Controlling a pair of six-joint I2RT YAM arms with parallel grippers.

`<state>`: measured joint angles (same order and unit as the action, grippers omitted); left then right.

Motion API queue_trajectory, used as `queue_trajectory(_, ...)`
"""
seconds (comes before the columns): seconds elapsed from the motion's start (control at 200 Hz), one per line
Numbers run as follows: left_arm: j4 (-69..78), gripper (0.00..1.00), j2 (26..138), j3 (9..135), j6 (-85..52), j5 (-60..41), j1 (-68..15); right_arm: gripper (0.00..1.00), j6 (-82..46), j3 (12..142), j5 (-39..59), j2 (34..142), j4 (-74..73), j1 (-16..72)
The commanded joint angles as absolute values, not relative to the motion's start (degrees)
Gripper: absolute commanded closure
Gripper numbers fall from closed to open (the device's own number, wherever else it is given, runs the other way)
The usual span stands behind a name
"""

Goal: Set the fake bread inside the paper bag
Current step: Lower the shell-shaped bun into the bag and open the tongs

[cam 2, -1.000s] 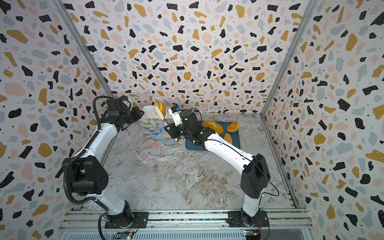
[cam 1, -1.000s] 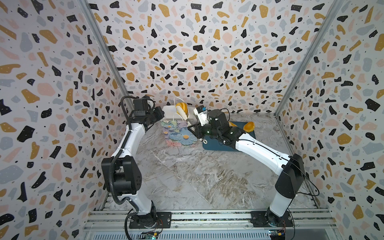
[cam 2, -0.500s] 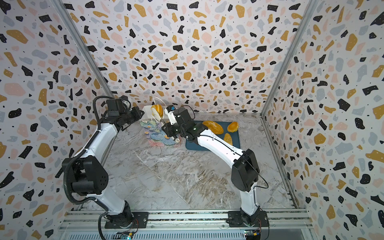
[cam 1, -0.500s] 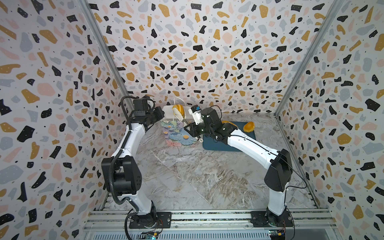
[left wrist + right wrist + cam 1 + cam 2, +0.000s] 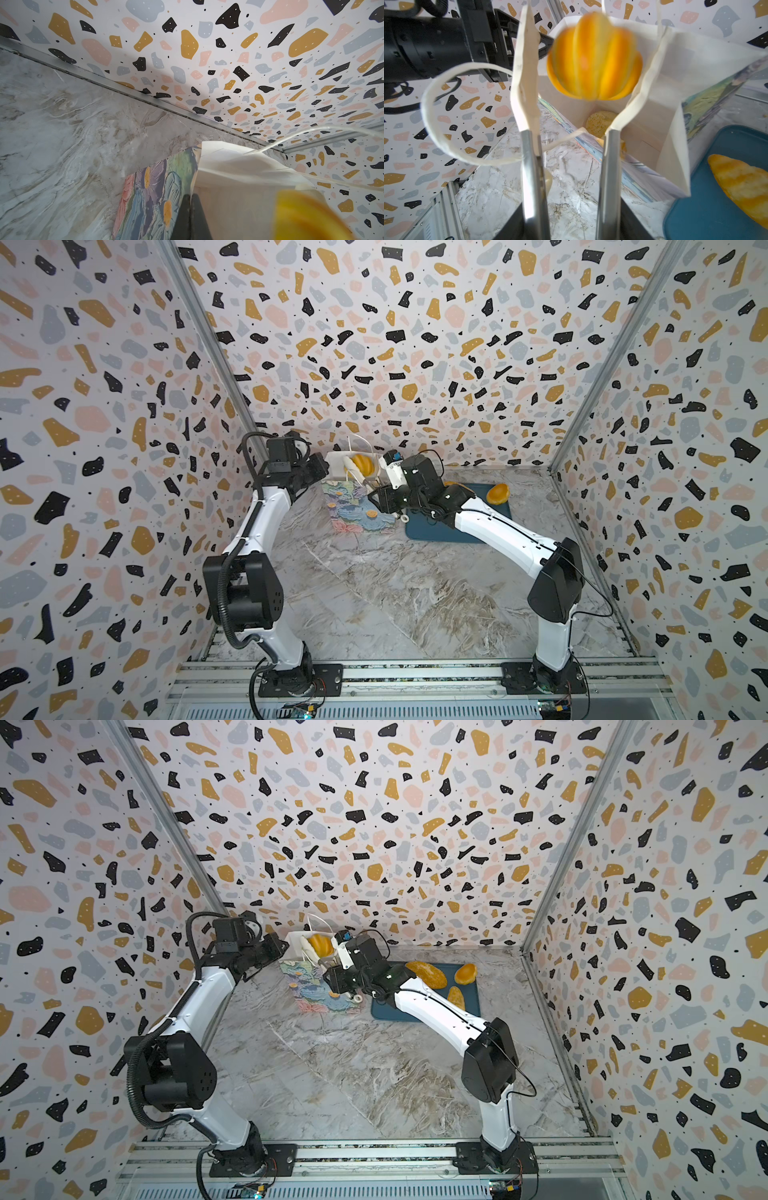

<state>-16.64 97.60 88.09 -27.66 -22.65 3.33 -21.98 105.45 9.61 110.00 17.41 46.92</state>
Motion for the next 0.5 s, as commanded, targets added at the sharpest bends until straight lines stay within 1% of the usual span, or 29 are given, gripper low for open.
queue_trajectory(0.0, -15.05, 1.0, 95.97, 87.28, -27.27, -23.53, 3.69, 0.42, -21.03, 108.91, 8.21, 107.56, 17.72, 47.2)
queue_trajectory(0.085, -15.11, 1.0, 95.94, 87.33, -27.33, -23.45, 3.69, 0.39, -20.92, 108.99, 7.73, 107.1, 18.09, 47.2)
queue_trajectory(0.496, -15.13, 1.0, 95.91, 87.28, -27.25, -23.37, 3.69, 0.39, -18.45, 108.19, 4.7, 102.12, 20.1, 47.2)
